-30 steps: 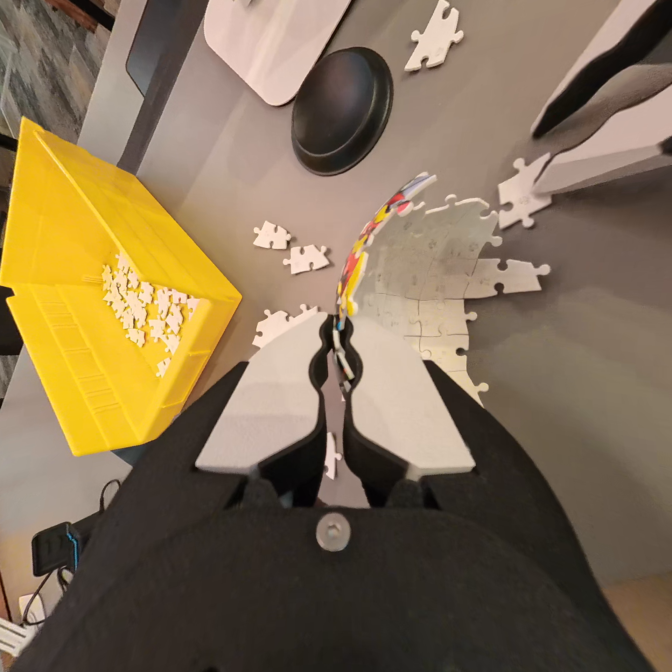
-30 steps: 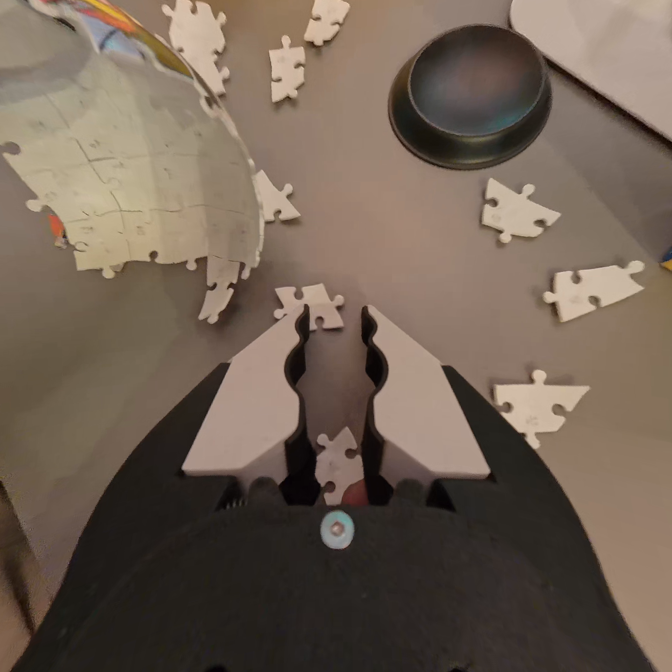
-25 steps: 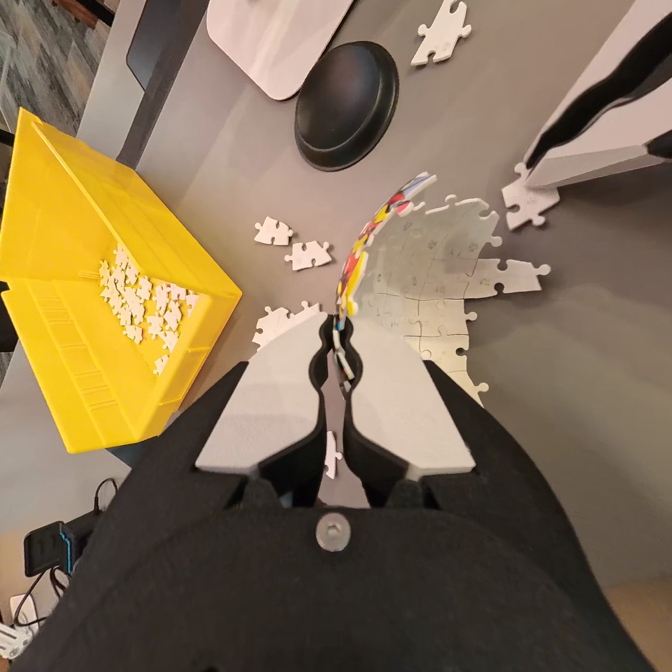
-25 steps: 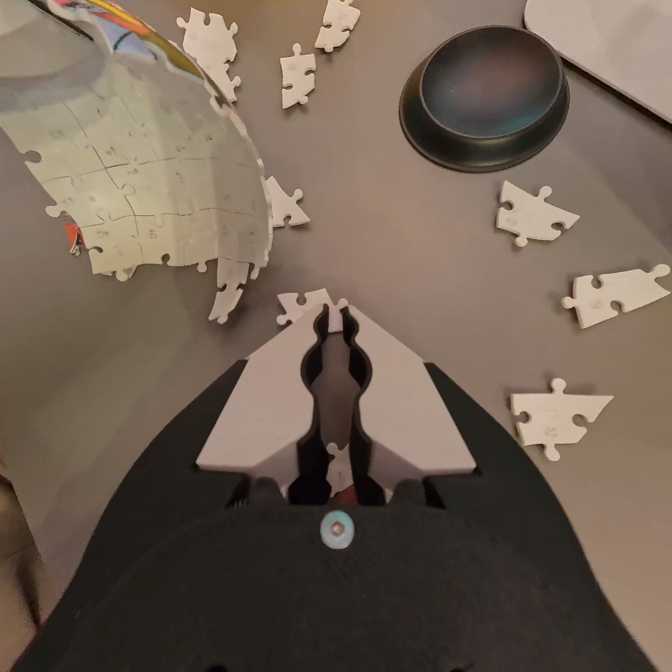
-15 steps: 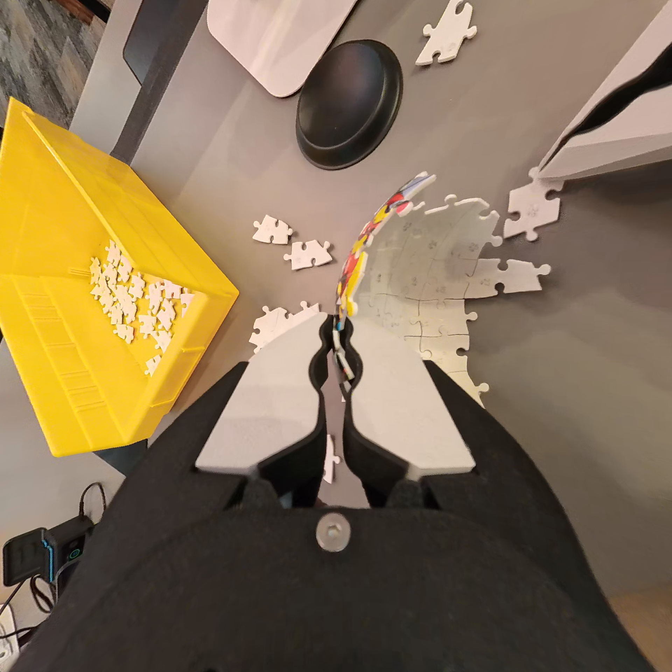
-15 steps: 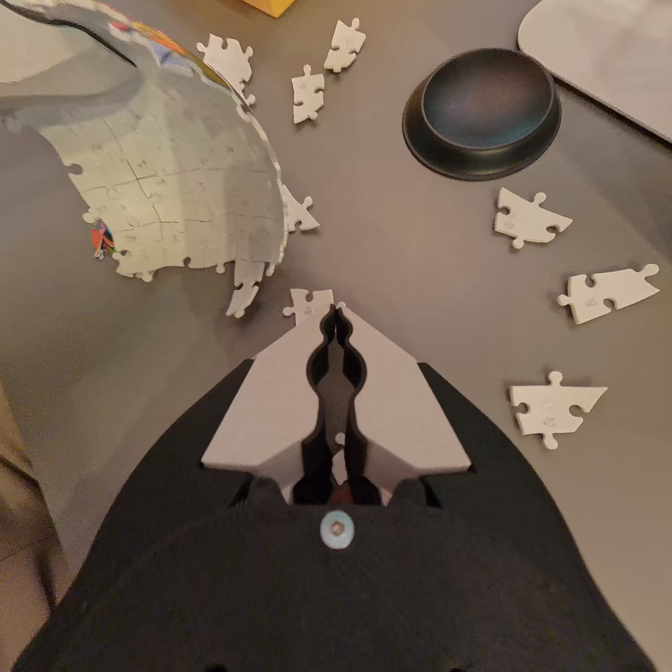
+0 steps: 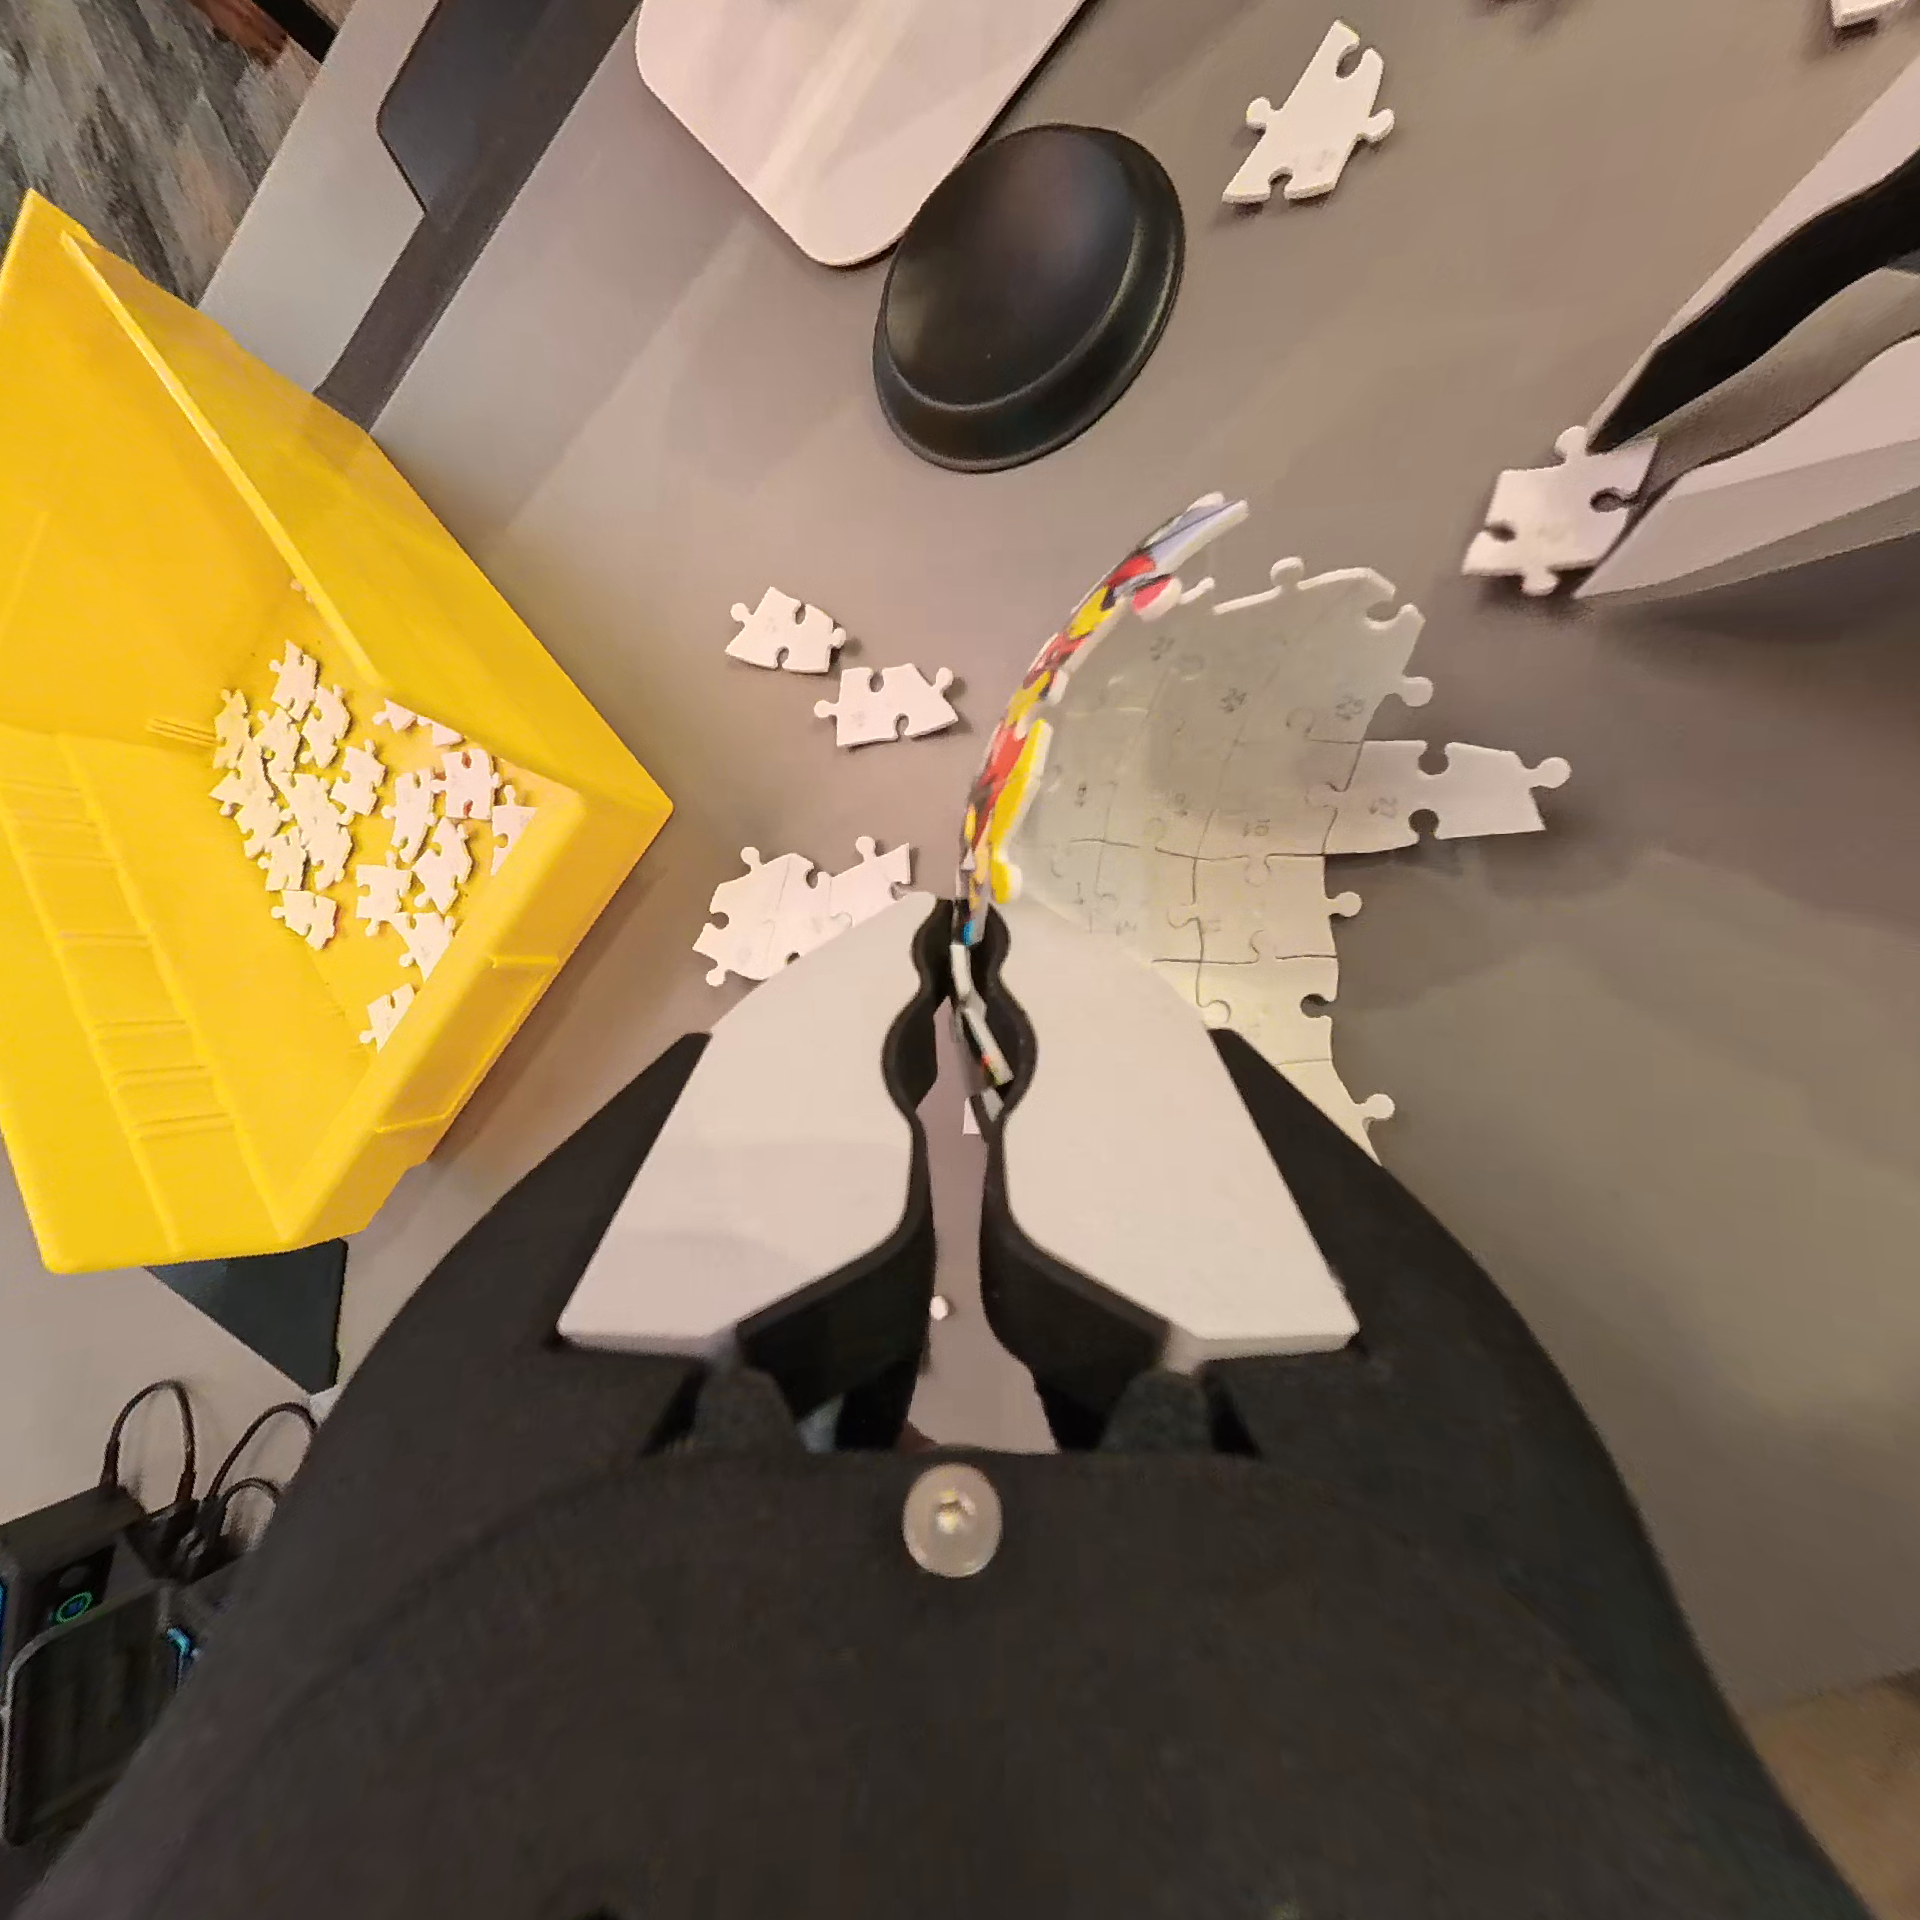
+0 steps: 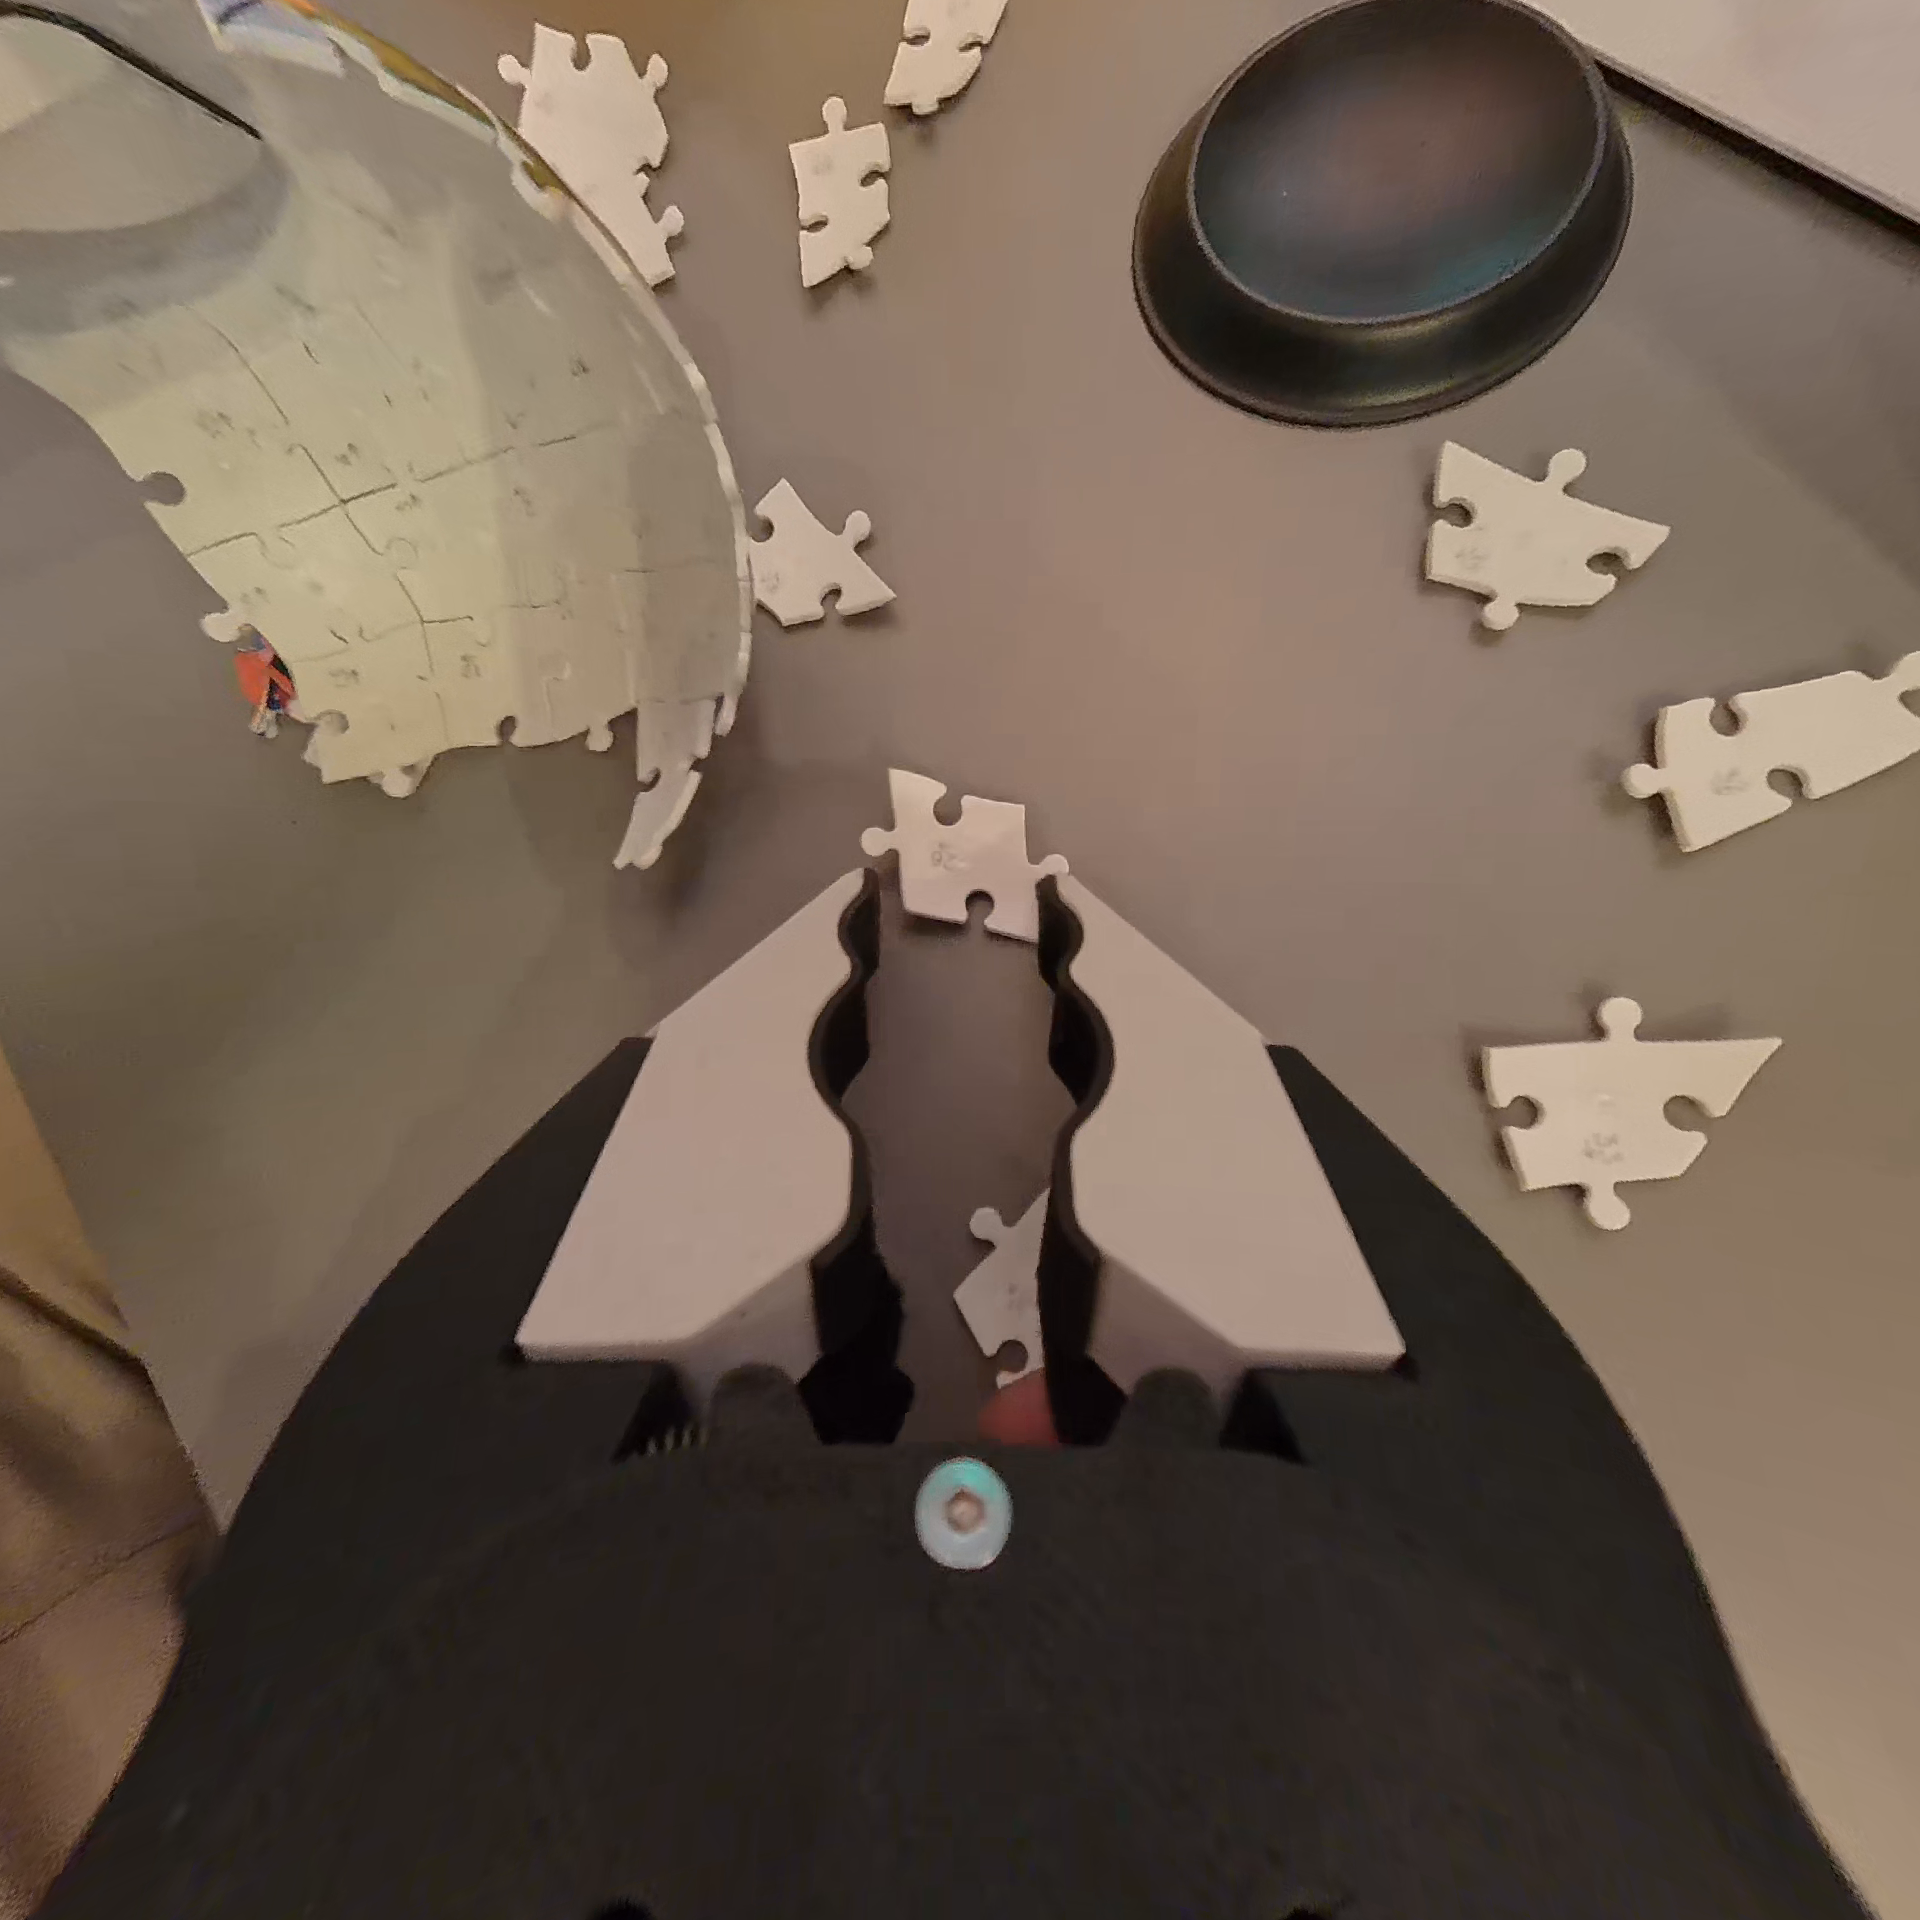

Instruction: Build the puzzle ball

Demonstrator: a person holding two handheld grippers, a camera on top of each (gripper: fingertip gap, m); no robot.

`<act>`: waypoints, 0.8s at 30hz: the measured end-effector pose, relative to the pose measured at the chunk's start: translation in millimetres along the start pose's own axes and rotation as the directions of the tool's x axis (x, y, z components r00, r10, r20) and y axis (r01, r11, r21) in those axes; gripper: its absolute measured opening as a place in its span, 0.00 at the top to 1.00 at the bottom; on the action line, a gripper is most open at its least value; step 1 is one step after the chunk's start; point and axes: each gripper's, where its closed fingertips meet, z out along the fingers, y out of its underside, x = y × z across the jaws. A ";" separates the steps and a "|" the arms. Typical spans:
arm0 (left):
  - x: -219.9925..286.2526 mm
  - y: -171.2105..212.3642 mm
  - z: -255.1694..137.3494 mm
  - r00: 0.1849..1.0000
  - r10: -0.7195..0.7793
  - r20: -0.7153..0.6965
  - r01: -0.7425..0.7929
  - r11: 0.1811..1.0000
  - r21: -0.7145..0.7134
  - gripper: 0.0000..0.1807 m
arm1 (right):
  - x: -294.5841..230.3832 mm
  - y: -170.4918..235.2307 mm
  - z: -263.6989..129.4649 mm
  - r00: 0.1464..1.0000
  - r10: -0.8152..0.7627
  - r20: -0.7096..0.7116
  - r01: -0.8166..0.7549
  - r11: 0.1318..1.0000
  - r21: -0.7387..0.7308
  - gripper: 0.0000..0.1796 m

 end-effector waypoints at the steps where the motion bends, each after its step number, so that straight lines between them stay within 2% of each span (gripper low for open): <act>1: 0.2 -0.1 0.3 1.000 0.000 -0.001 0.000 1.000 0.002 0.98 | 1.6 0.1 0.8 1.000 -0.008 -0.019 0.008 1.000 -0.005 0.86; 9: 0.0 2.8 1.6 1.000 -0.011 -0.010 0.011 1.000 0.008 0.98 | -1.6 0.6 1.4 0.998 -0.053 -0.031 0.053 0.999 -0.004 0.87; 15: 1.5 0.8 2.7 1.000 -0.004 -0.025 0.004 1.000 -0.013 0.98 | -11.9 -5.7 -16.5 0.989 -0.140 -0.053 0.141 0.990 0.023 0.87; 24: 10.3 -16.0 6.0 0.995 0.096 -0.035 -0.099 0.992 -0.084 0.98 | -33.1 -6.0 -23.3 0.967 -0.224 -0.122 0.228 0.974 0.016 0.87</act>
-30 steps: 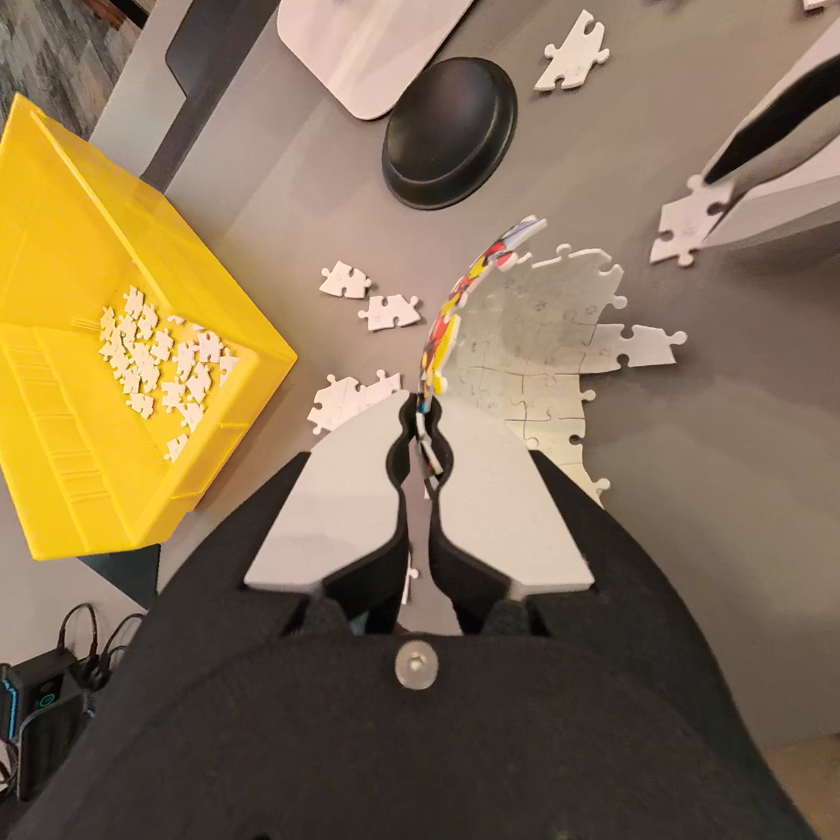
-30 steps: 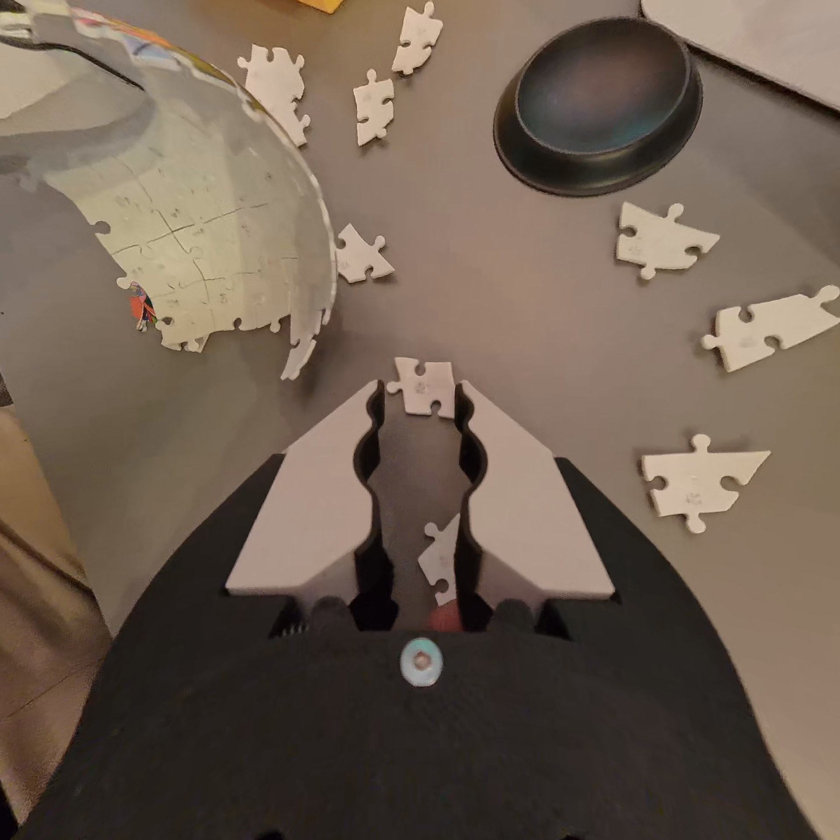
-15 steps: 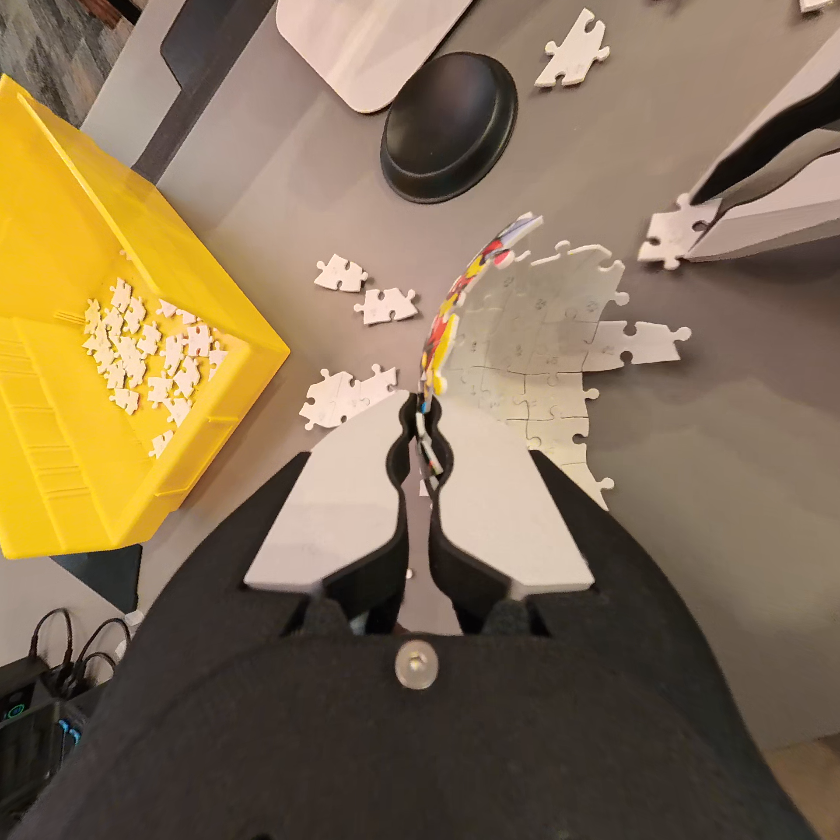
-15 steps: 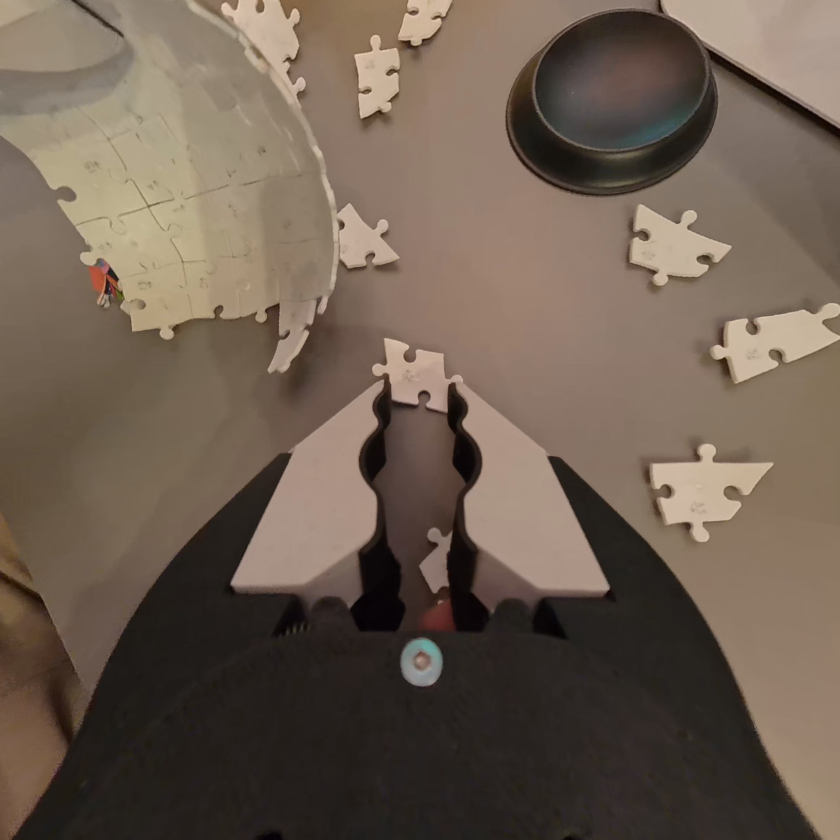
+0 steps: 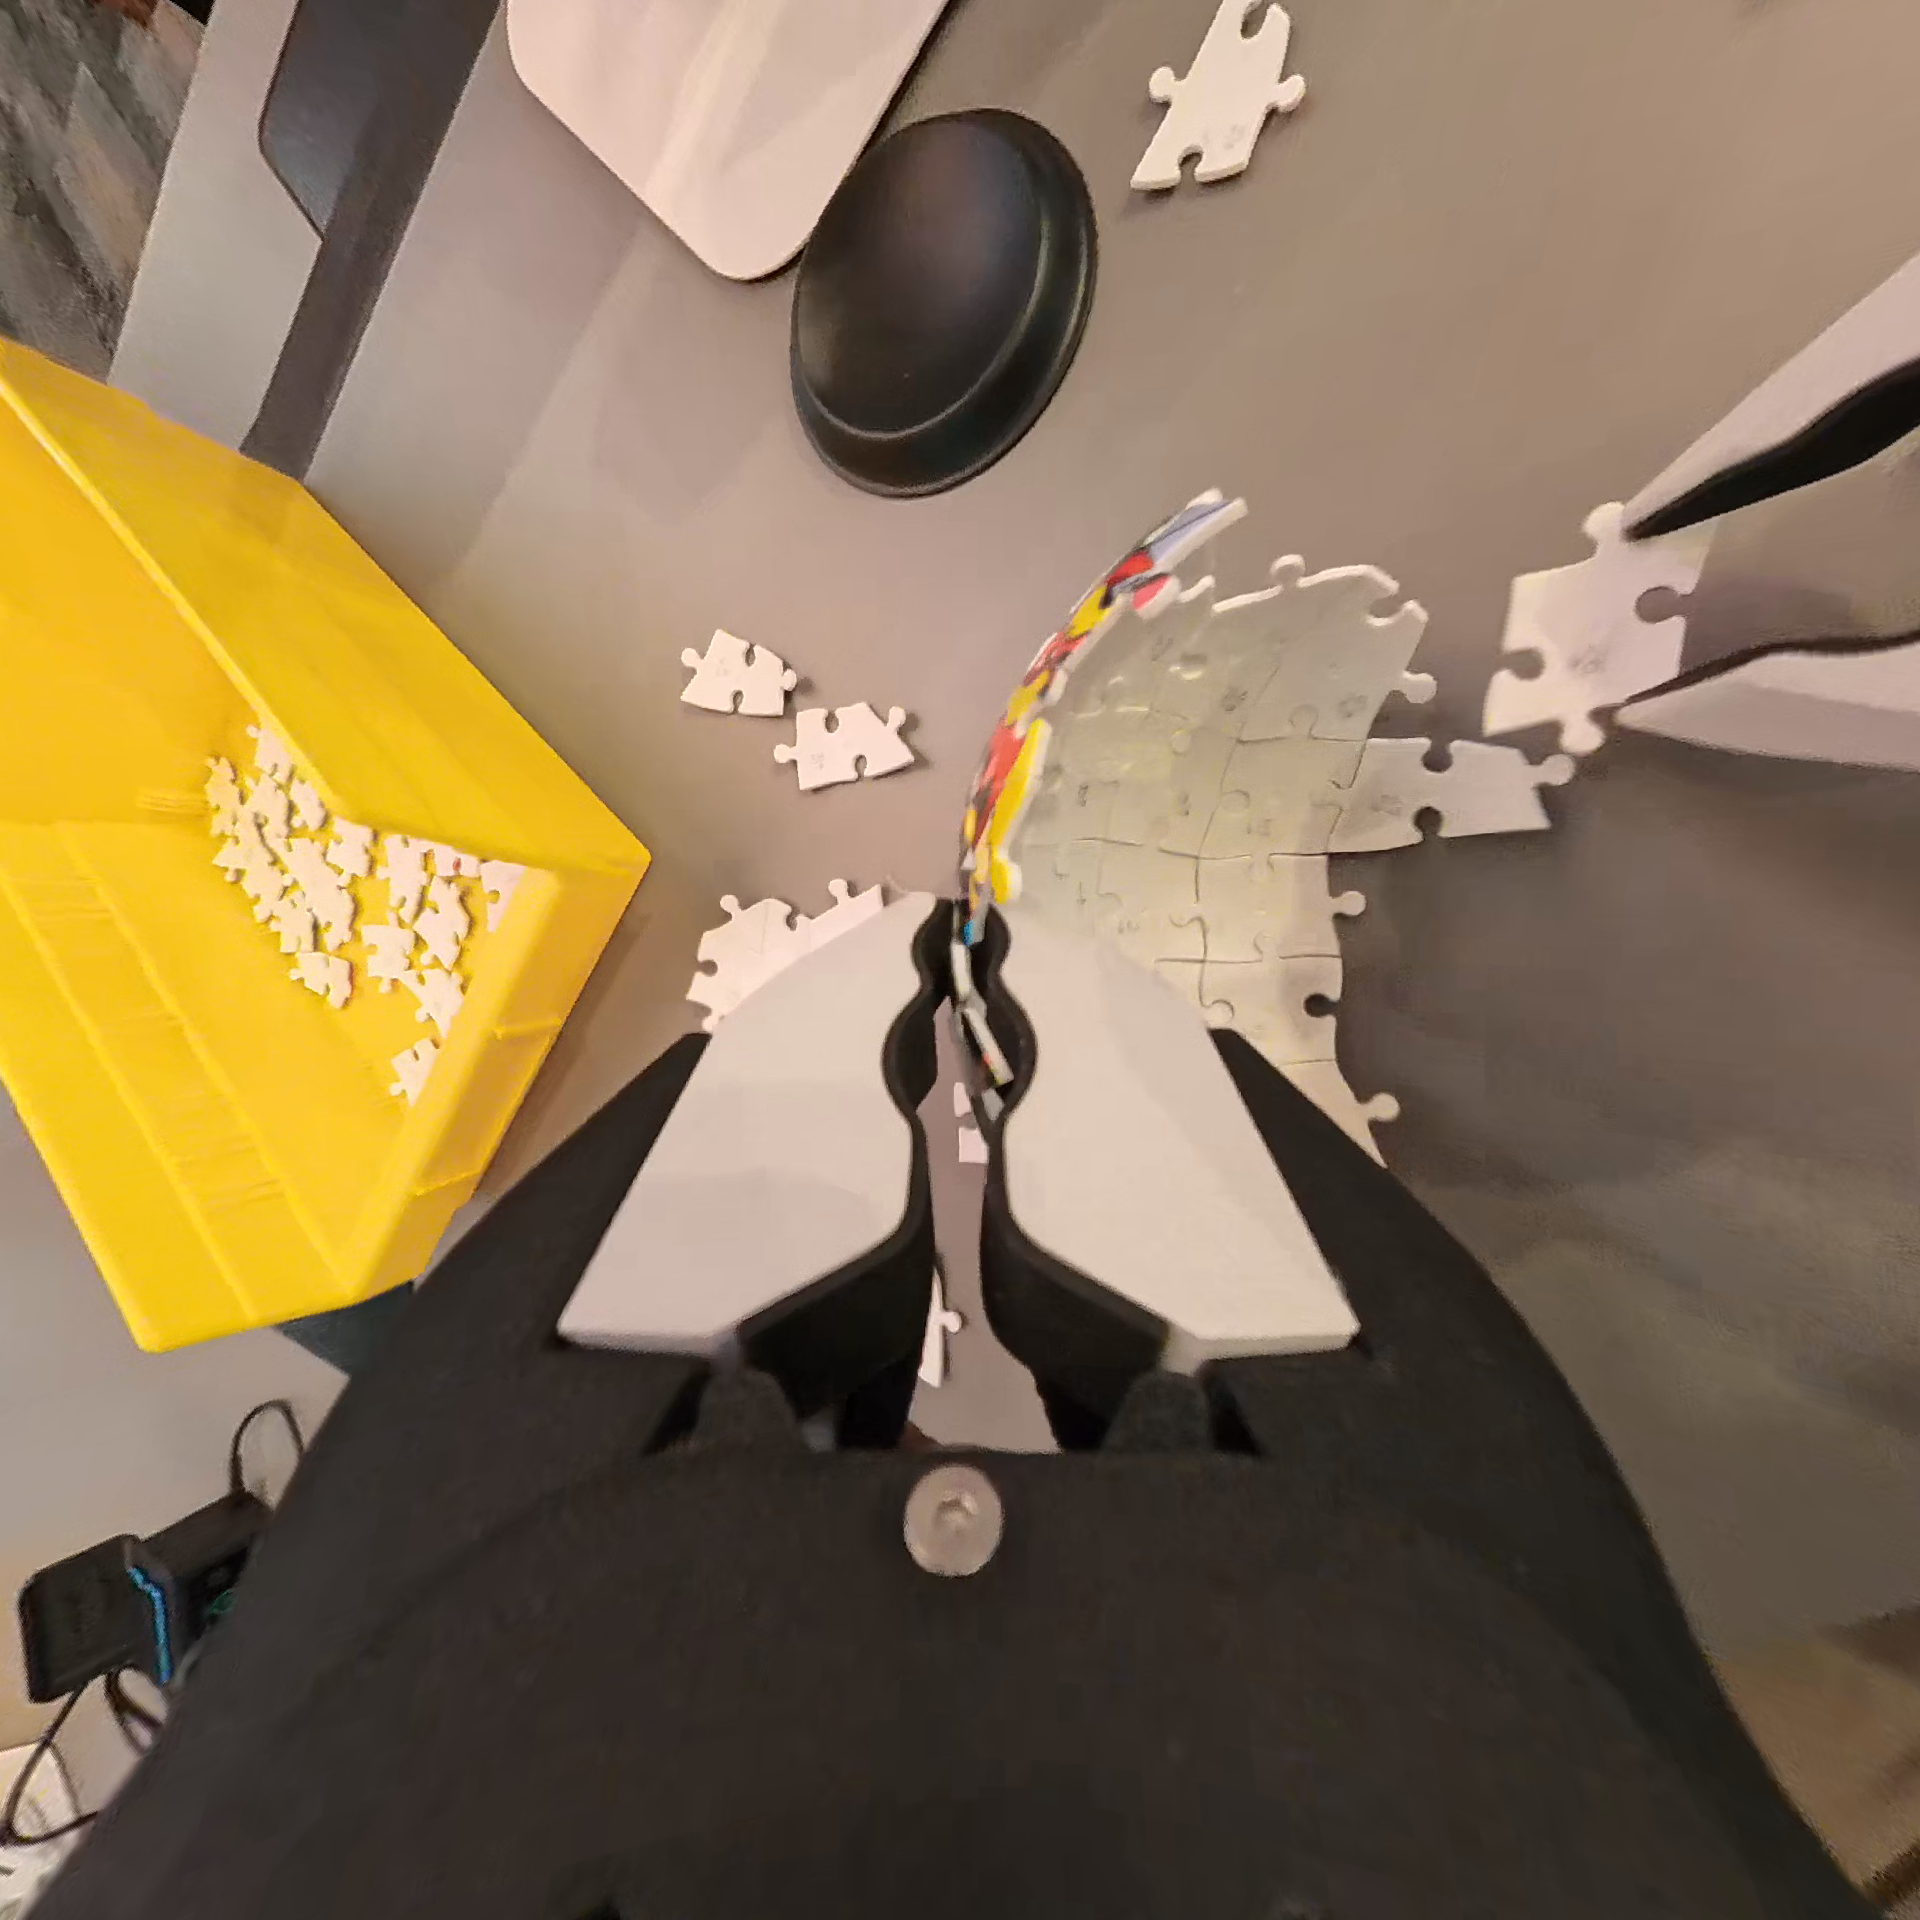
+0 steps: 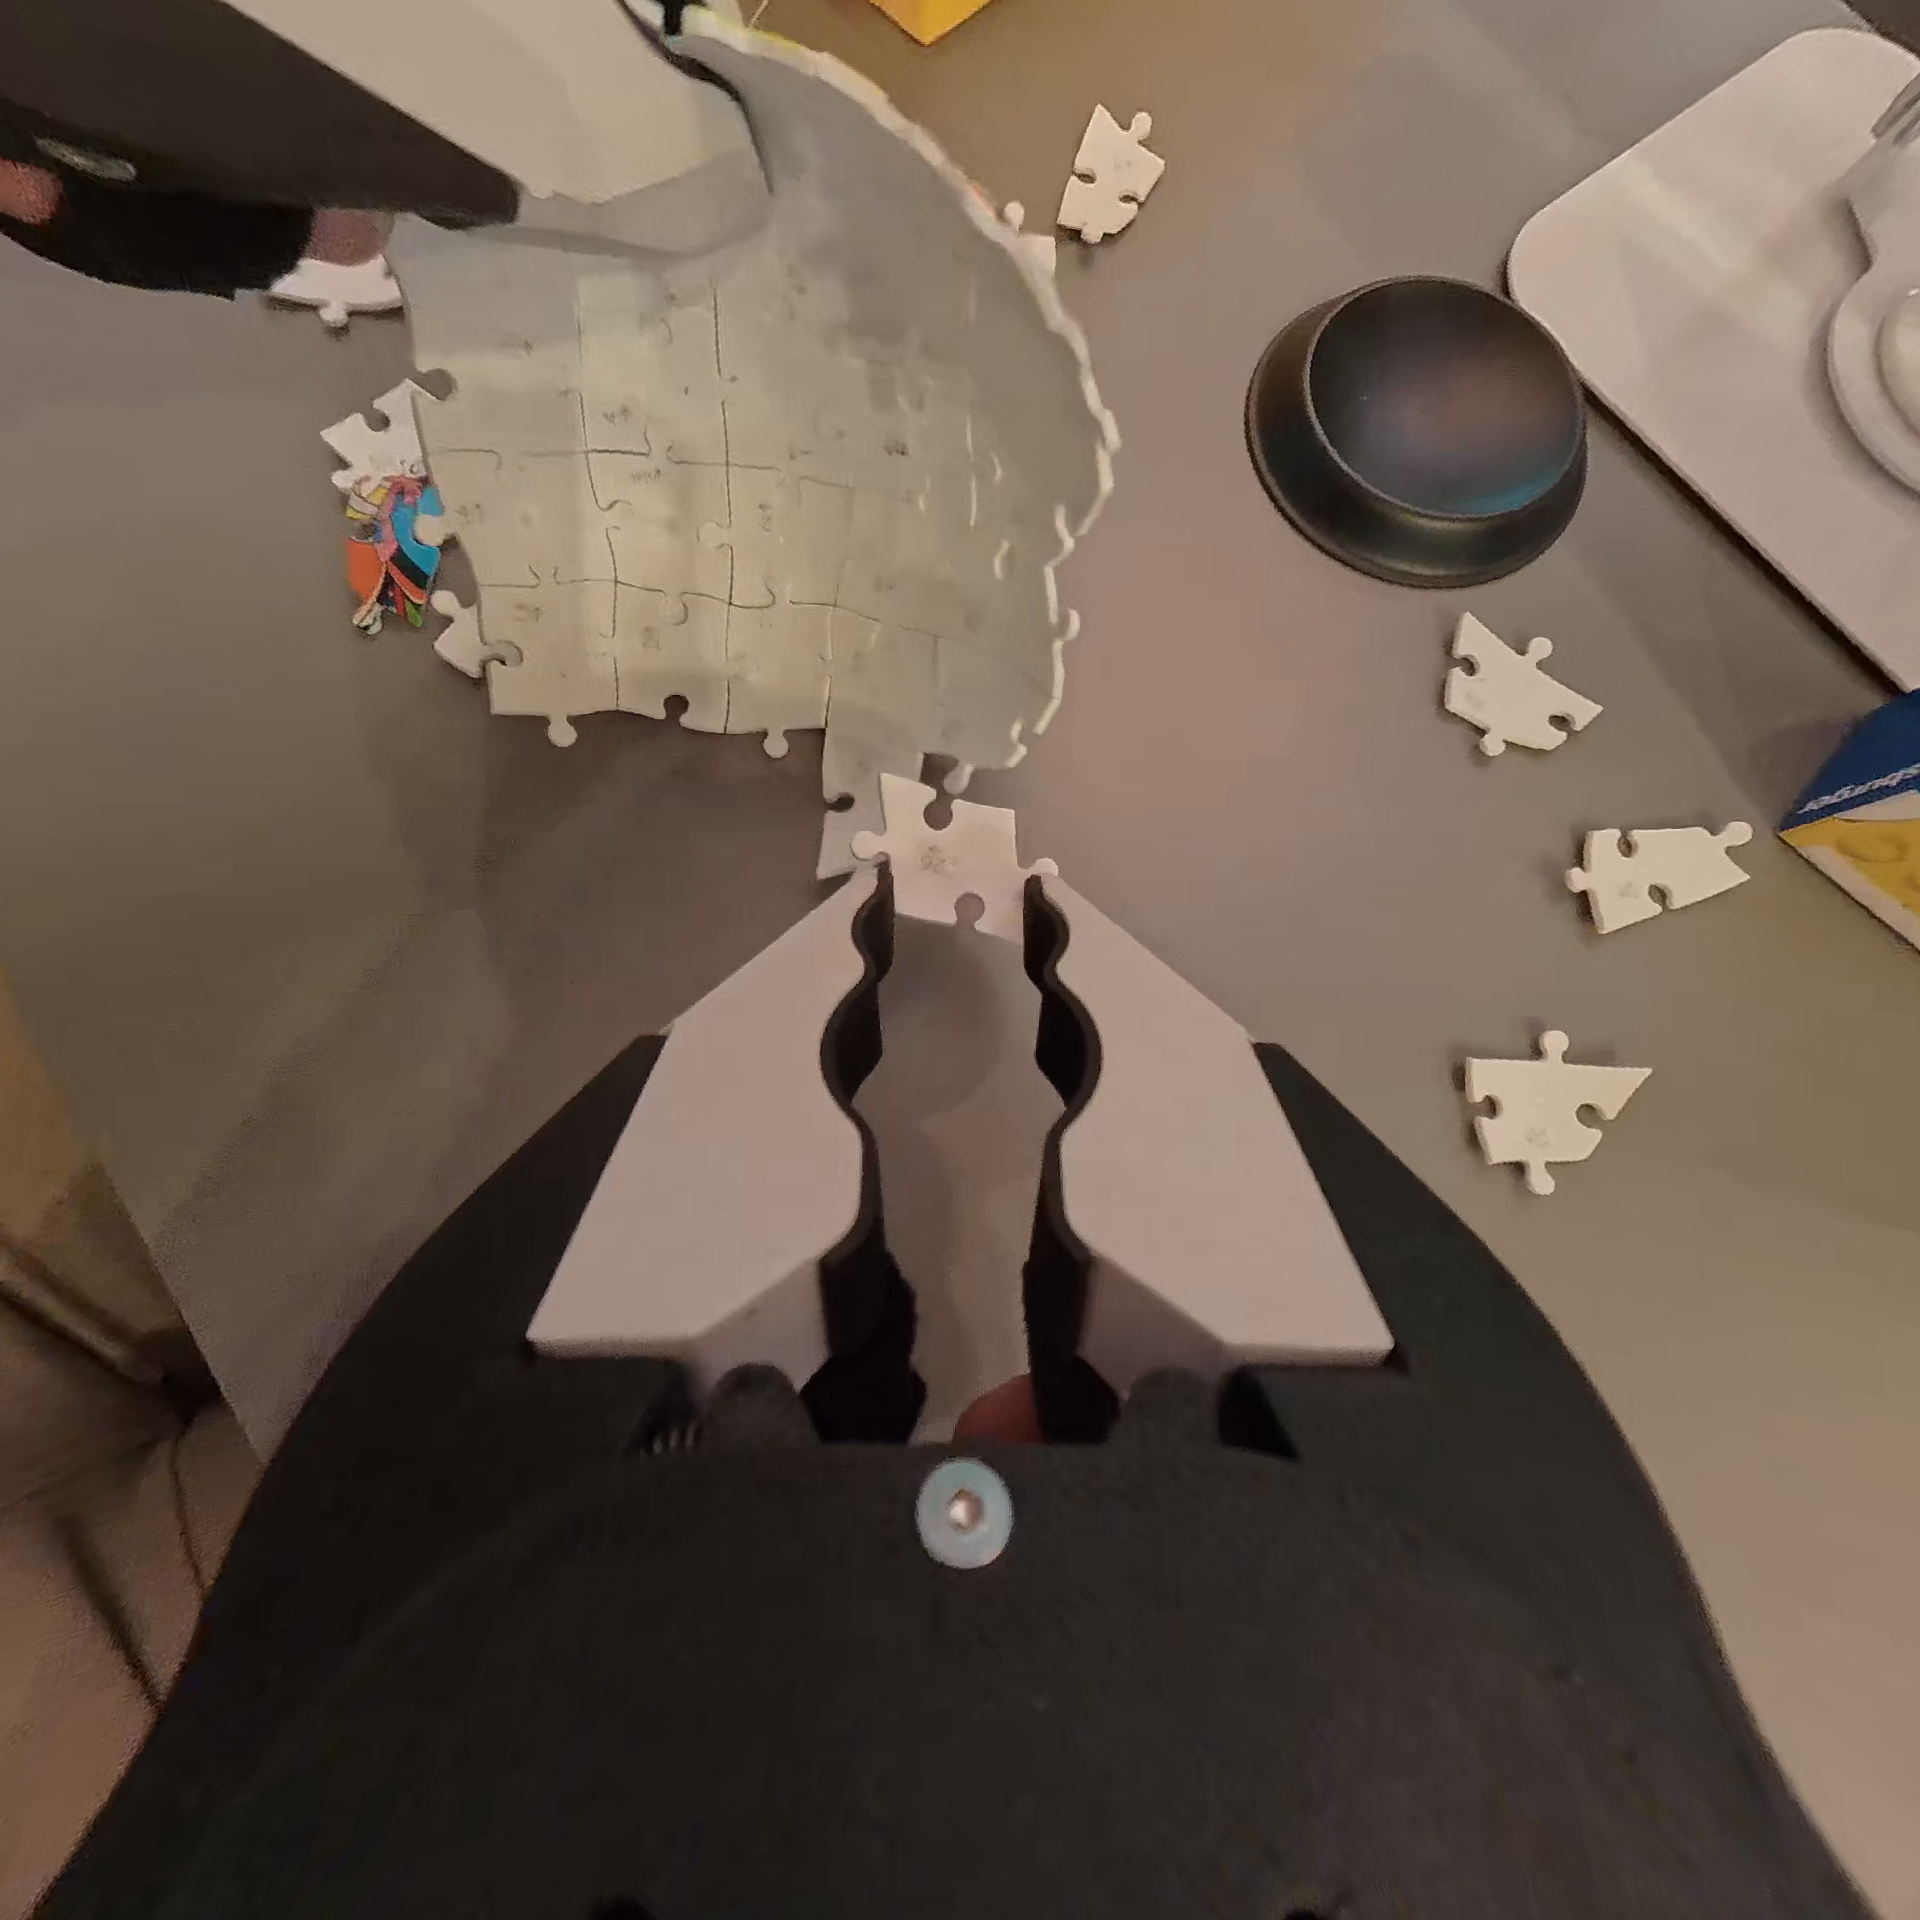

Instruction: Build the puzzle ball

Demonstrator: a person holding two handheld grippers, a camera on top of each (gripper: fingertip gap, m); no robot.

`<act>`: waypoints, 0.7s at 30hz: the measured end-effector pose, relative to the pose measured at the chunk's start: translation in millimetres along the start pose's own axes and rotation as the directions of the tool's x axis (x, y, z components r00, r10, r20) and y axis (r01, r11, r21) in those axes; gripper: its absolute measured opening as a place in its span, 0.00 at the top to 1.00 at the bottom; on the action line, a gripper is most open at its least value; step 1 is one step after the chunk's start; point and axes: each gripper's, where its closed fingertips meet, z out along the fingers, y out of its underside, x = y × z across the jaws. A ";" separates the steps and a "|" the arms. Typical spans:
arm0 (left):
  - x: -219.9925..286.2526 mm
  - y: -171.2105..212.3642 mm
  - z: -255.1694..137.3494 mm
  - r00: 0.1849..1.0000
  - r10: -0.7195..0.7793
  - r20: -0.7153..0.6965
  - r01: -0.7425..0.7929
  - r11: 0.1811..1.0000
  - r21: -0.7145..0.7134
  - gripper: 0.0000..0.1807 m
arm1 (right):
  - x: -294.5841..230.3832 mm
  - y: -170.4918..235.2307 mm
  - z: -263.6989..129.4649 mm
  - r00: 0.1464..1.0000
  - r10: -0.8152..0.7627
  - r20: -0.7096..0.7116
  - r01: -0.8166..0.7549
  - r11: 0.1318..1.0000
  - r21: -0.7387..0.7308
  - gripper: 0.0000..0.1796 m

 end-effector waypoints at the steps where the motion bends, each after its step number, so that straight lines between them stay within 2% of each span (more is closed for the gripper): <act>1: 0.8 -2.1 0.7 1.000 0.009 0.002 -0.008 1.000 -0.010 0.98 | -0.7 0.9 1.9 1.000 -0.001 -0.006 0.001 1.000 -0.007 0.87; 13: 1.6 -19.0 7.8 0.996 0.084 0.034 -0.081 0.993 -0.081 0.98 | 13.1 7.5 17.8 0.991 -0.017 -0.130 0.012 0.999 -0.036 0.87; 21: 1.9 -21.6 7.2 0.993 0.105 0.052 -0.100 0.991 -0.091 0.98 | 18.0 7.3 23.1 0.987 -0.014 -0.158 0.008 0.999 -0.042 0.87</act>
